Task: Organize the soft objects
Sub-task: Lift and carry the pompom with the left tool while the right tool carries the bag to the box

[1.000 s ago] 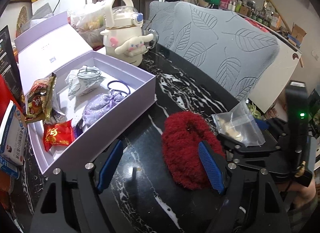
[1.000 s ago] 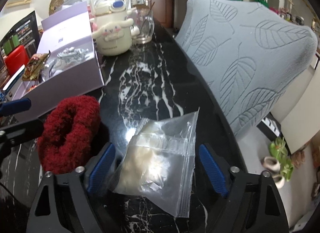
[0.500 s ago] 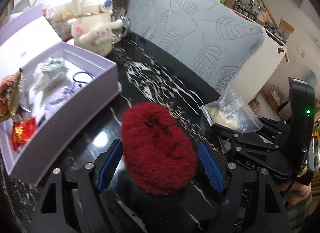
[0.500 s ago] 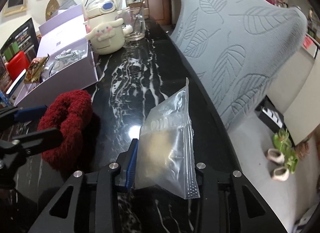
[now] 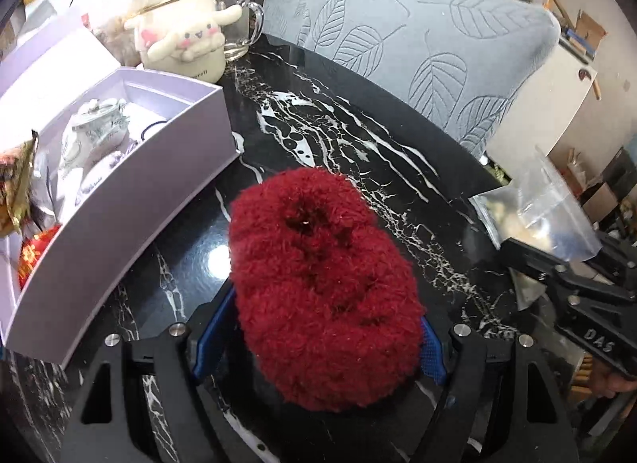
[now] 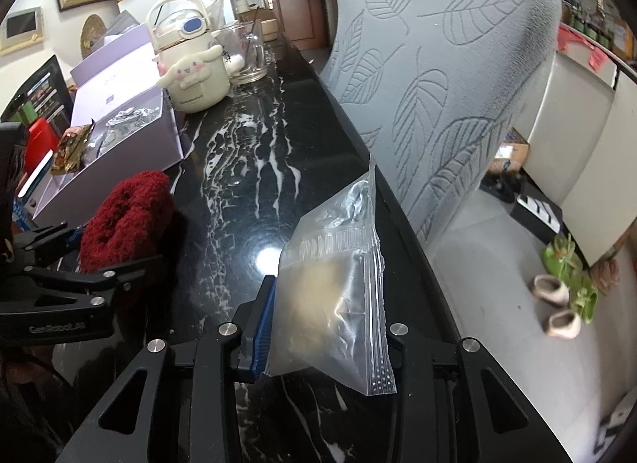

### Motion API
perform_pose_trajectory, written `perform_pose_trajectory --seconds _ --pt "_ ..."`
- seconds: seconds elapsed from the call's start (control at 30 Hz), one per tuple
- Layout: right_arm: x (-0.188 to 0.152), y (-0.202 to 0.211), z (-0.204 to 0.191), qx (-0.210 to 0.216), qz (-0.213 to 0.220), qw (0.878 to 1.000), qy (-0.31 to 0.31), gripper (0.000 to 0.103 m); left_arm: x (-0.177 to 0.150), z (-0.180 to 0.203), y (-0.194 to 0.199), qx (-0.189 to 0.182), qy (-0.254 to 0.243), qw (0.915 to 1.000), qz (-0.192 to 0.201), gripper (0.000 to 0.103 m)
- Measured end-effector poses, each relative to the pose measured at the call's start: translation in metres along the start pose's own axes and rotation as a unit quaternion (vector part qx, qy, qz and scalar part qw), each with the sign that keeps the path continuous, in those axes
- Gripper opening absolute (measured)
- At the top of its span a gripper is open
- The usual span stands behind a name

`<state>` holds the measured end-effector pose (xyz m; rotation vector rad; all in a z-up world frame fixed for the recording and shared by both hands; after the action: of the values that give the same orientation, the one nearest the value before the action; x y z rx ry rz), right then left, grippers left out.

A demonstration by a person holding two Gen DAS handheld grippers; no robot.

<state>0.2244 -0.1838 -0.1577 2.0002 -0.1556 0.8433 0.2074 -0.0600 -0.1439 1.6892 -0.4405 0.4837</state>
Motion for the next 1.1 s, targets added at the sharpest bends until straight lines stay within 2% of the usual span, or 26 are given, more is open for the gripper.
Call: perform_pose_trajectory --seconds 0.17,0.23,0.27,0.3,0.4,0.7,1.1 --pt "-0.004 0.002 0.002 0.008 0.002 1.0 -0.003 0.035 -0.001 -0.004 0.0 0.011 0.008 0.9998 0.016 0.078" --pt "-0.005 0.003 0.001 0.011 0.001 1.0 -0.002 0.035 -0.004 -0.006 0.004 0.01 0.008 0.9998 0.017 0.07" --pt "-0.006 0.004 0.001 0.012 0.001 1.0 -0.002 0.035 -0.005 -0.006 0.007 0.01 0.007 0.9998 0.018 0.057" --pt "-0.006 0.005 0.001 0.012 0.001 1.0 -0.002 0.035 -0.005 -0.006 0.009 0.008 0.009 0.9998 0.016 0.052" --pt "-0.008 0.008 0.001 0.012 0.005 1.0 -0.002 0.034 -0.008 -0.005 0.014 0.003 0.008 0.9997 0.021 0.045" --pt "-0.009 0.022 -0.003 0.014 0.019 1.0 -0.001 0.032 -0.016 -0.001 0.044 -0.009 0.006 0.9989 0.046 0.044" --pt "-0.014 0.031 -0.033 0.03 0.026 0.999 0.027 0.032 -0.034 -0.012 0.082 -0.004 0.014 0.9974 0.071 0.044"
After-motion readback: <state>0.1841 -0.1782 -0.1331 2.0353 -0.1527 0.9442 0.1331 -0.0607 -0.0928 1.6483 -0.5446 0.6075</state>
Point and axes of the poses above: each gripper's, at about its wrist camera, not at the fingertips, and y roughly against the way its jaws point, z to its right, x to its top, the point moved 5 cm from there along -y, roughly the way its jaws point, and after that the axes turned 13 degrees about x, right-handed, at the moved point
